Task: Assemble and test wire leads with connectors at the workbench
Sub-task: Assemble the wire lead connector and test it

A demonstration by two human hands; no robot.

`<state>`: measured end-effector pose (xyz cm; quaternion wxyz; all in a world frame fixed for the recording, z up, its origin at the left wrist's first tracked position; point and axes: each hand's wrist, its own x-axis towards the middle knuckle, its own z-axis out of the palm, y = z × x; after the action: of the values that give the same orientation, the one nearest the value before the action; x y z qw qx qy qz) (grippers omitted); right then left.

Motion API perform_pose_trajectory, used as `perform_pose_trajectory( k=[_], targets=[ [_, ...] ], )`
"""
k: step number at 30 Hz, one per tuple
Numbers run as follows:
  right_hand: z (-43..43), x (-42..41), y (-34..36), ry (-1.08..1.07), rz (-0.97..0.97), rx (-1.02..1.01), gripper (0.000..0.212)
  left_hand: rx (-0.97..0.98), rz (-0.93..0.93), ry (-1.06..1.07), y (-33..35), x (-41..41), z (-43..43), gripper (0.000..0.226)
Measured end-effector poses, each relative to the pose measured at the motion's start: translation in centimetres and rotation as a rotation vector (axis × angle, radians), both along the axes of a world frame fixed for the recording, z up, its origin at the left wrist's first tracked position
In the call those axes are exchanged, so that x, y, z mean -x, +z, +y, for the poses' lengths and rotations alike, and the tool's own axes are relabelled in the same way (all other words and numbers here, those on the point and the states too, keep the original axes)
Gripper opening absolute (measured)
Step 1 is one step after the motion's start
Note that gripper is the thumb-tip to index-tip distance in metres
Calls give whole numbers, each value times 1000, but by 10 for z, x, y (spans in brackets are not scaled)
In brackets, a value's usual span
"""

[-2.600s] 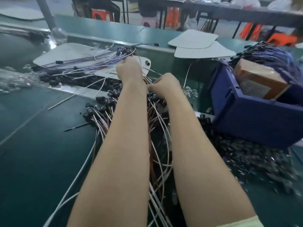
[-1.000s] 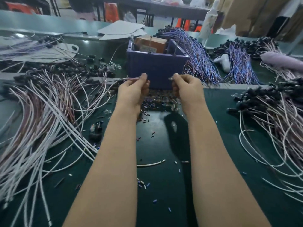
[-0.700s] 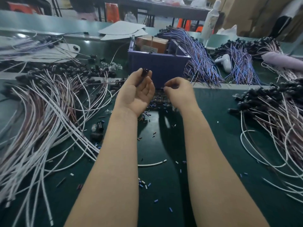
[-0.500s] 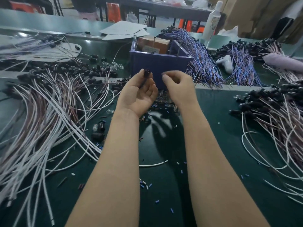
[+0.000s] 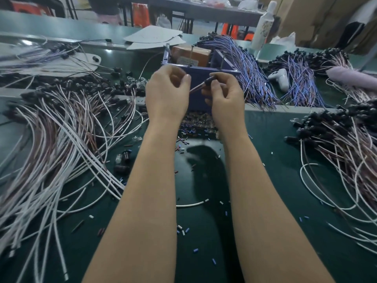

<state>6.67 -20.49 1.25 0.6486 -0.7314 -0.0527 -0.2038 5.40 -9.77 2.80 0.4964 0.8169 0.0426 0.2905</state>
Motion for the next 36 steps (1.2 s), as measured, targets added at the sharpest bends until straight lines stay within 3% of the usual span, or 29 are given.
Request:
perform_pose_trajectory(
  k=[3,10,13,19,36],
  targets=[
    [2,1,3,39,-24,-4,17,-59,26,-159,-6,-3,-2,12],
    [0,2,8,42,9,-127,8,75,52,-277,-13,-5,-9,13],
    [-1,3,8,49,48,-172,8,60,48,-279,-14,-5,-10,11],
    [2,4,9,50,25,8,9,26,-18,-216,-15,-7,-8,5],
    [2,4,6,38,15,-15,8,-15,1,-225,-21,-6,-9,7]
  ],
)
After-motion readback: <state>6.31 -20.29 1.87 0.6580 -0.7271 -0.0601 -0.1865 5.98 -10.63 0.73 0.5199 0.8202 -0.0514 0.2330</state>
